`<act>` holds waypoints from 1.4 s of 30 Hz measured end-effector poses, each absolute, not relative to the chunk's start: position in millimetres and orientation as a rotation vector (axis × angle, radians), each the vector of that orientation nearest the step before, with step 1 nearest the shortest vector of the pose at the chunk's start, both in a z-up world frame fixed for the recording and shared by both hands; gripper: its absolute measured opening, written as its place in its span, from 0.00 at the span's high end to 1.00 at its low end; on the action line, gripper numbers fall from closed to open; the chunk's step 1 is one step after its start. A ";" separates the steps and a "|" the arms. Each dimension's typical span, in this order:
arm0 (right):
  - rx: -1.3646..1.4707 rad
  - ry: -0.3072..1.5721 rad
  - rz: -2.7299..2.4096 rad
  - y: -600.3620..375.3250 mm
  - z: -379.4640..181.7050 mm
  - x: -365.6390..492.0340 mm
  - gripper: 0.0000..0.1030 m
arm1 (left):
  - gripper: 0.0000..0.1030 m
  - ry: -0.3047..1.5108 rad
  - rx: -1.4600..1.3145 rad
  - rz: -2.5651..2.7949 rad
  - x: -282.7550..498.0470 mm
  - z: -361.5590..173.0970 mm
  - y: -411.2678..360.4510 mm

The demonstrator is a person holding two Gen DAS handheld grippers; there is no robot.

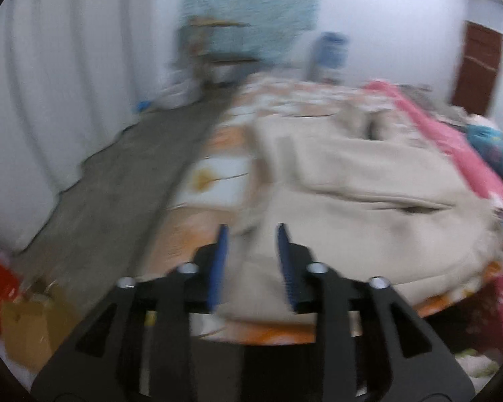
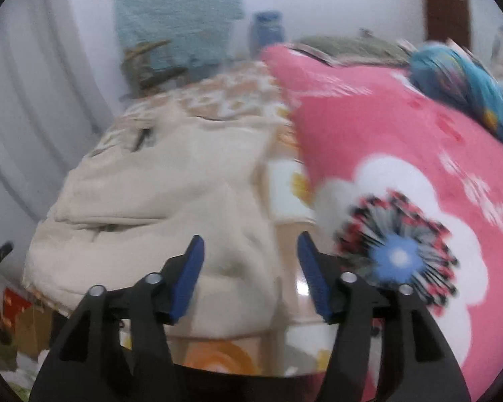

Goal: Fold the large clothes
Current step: 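Open both tools, then pinch the new fold edge with both tools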

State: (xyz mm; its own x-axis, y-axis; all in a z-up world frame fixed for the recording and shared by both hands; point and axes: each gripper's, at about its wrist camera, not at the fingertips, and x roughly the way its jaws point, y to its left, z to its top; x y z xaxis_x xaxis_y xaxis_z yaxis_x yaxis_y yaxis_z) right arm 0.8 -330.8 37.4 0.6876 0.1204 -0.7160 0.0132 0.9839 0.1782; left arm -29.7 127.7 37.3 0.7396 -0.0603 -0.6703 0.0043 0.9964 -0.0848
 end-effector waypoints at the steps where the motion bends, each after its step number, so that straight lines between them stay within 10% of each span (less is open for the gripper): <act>1: 0.164 0.823 0.099 -320.1 35.8 7.0 0.42 | 0.63 0.743 -0.084 -0.079 -26.7 35.0 117.2; 13: -0.047 0.998 0.186 -231.2 -23.4 50.8 0.43 | 0.61 0.871 0.113 -0.288 21.9 -20.6 -11.4; 15: -0.061 0.993 0.198 -231.3 -21.3 51.6 0.75 | 0.77 0.860 0.132 -0.293 23.5 -22.4 -17.9; 18: -0.013 1.002 0.223 -240.1 -20.8 56.4 0.95 | 0.96 0.822 0.195 -0.285 17.7 -19.7 -22.0; 25: 0.004 0.795 0.182 -238.3 40.1 36.0 0.97 | 0.97 0.582 0.196 -0.242 2.3 43.6 -16.6; 42: -0.004 0.809 0.089 -255.1 2.9 62.5 0.91 | 0.95 0.661 0.297 -0.157 30.6 -28.6 -32.8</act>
